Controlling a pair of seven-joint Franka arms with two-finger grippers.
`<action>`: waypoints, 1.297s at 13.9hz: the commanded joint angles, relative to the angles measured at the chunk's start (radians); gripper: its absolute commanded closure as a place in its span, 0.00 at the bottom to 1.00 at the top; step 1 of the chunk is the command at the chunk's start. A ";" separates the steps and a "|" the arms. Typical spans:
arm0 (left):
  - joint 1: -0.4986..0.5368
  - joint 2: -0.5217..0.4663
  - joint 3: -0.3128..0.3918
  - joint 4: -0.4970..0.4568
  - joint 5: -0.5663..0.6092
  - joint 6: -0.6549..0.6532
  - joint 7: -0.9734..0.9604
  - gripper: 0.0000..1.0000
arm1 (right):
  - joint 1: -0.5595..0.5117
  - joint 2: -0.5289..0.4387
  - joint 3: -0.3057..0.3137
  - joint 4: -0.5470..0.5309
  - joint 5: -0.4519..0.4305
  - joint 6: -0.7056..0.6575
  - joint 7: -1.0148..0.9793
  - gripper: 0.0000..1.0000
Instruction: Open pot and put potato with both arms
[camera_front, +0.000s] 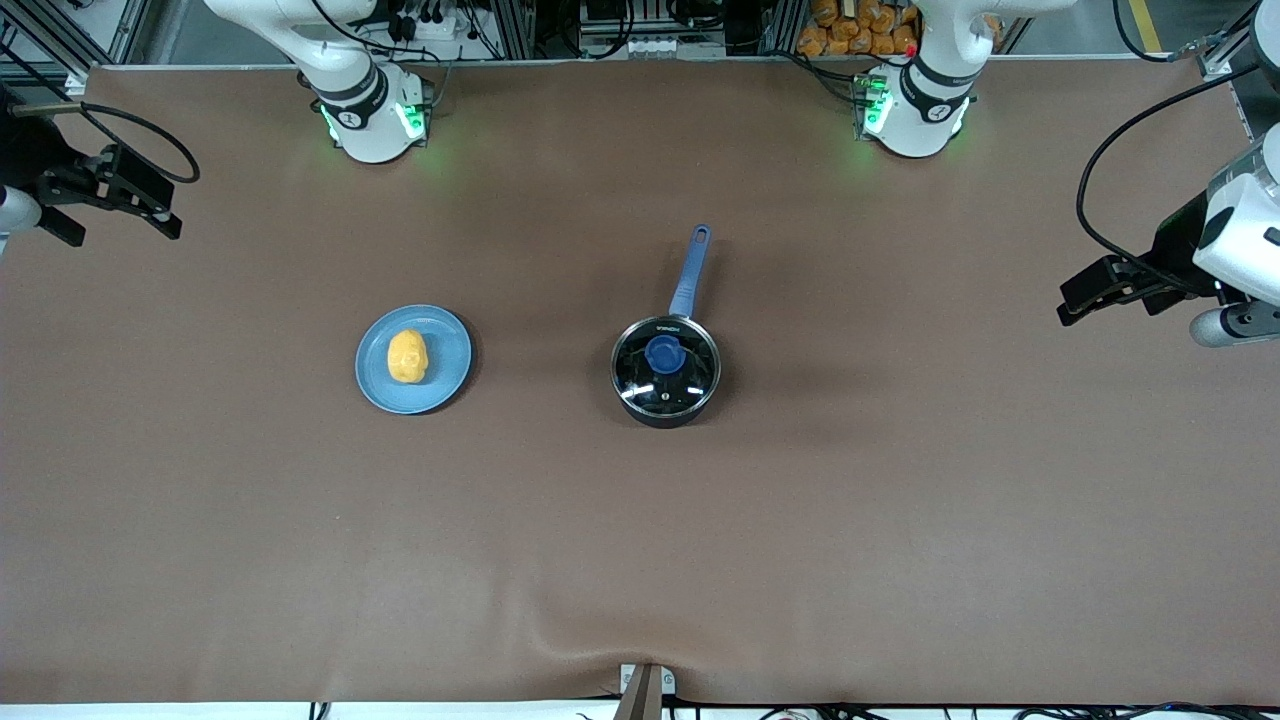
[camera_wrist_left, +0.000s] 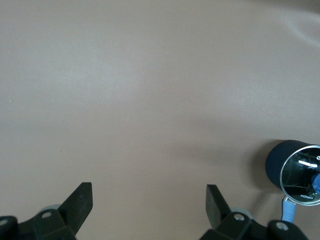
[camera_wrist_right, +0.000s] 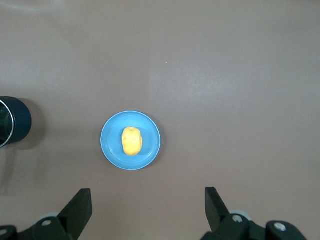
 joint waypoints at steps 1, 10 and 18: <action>-0.001 -0.011 0.004 -0.014 -0.027 -0.002 -0.010 0.00 | -0.002 0.005 0.000 0.010 0.008 -0.008 -0.008 0.00; -0.050 0.041 -0.050 -0.007 -0.116 0.039 -0.185 0.00 | -0.001 0.005 0.000 0.010 0.008 -0.008 -0.008 0.00; -0.368 0.271 -0.119 -0.005 -0.065 0.277 -0.653 0.00 | -0.002 0.007 0.000 0.010 0.008 -0.008 -0.008 0.00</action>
